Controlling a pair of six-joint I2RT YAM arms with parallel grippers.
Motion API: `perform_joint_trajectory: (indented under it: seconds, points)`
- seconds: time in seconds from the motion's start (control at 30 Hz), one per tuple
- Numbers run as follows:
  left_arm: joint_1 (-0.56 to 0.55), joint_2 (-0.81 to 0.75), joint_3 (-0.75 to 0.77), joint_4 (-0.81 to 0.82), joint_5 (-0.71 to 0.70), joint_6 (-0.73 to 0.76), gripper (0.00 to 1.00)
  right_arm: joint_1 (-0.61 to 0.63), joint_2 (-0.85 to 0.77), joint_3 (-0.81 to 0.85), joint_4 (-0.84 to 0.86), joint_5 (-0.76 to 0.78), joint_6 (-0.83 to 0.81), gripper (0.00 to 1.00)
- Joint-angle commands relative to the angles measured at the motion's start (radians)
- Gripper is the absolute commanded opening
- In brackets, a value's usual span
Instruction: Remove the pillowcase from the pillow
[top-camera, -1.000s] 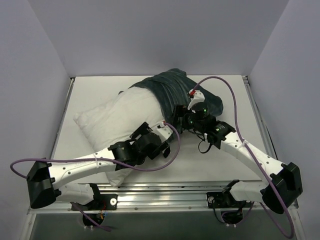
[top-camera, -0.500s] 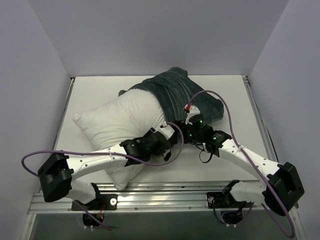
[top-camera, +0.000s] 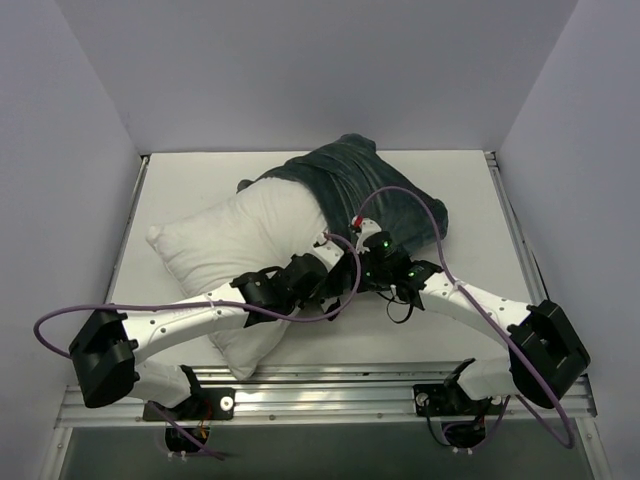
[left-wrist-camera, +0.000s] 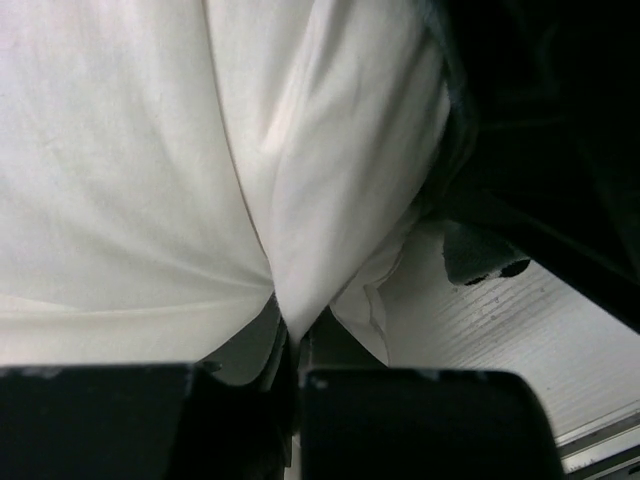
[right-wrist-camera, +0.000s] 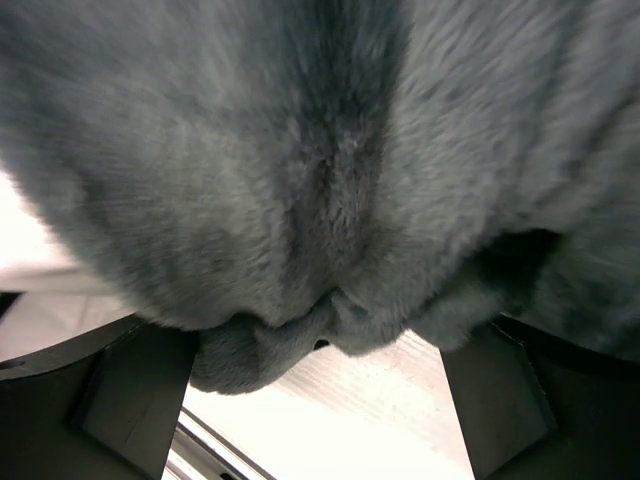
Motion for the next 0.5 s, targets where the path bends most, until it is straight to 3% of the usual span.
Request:
perform_joint_trajectory:
  seconds: [0.0, 0.1, 0.17, 0.2, 0.23, 0.3, 0.37, 0.4, 0.47]
  points:
    - [0.01, -0.021, 0.052, -0.051, 0.073, -0.037, 0.02, 0.015, 0.039, 0.005, 0.051, -0.025, -0.006, 0.91]
    - [0.01, -0.04, 0.082, -0.082, 0.074, -0.043, 0.02, 0.012, 0.059, 0.006, 0.081, 0.032, -0.001, 0.85]
    - [0.01, -0.064, 0.104, -0.126, 0.062, -0.075, 0.02, -0.004, 0.079, 0.037, 0.083, 0.058, -0.021, 0.74]
    - [0.011, -0.078, 0.108, -0.14, 0.053, -0.086, 0.02, -0.013, 0.083, 0.052, 0.077, 0.066, -0.029, 0.65]
    - [0.013, -0.107, 0.112, -0.156, 0.039, -0.107, 0.02, -0.025, 0.09, 0.069, 0.061, 0.078, -0.033, 0.49]
    - [0.022, -0.157, 0.115, -0.194, 0.014, -0.121, 0.02, -0.088, 0.087, 0.108, 0.057, 0.09, -0.043, 0.27]
    - [0.042, -0.194, 0.119, -0.232, 0.008, -0.139, 0.02, -0.146, 0.076, 0.152, 0.054, 0.078, -0.046, 0.14]
    - [0.049, -0.226, 0.119, -0.246, 0.007, -0.147, 0.02, -0.203, 0.071, 0.17, 0.046, 0.087, -0.049, 0.01]
    - [0.086, -0.256, 0.131, -0.303, -0.001, -0.178, 0.02, -0.266, 0.064, 0.218, -0.009, 0.124, -0.049, 0.0]
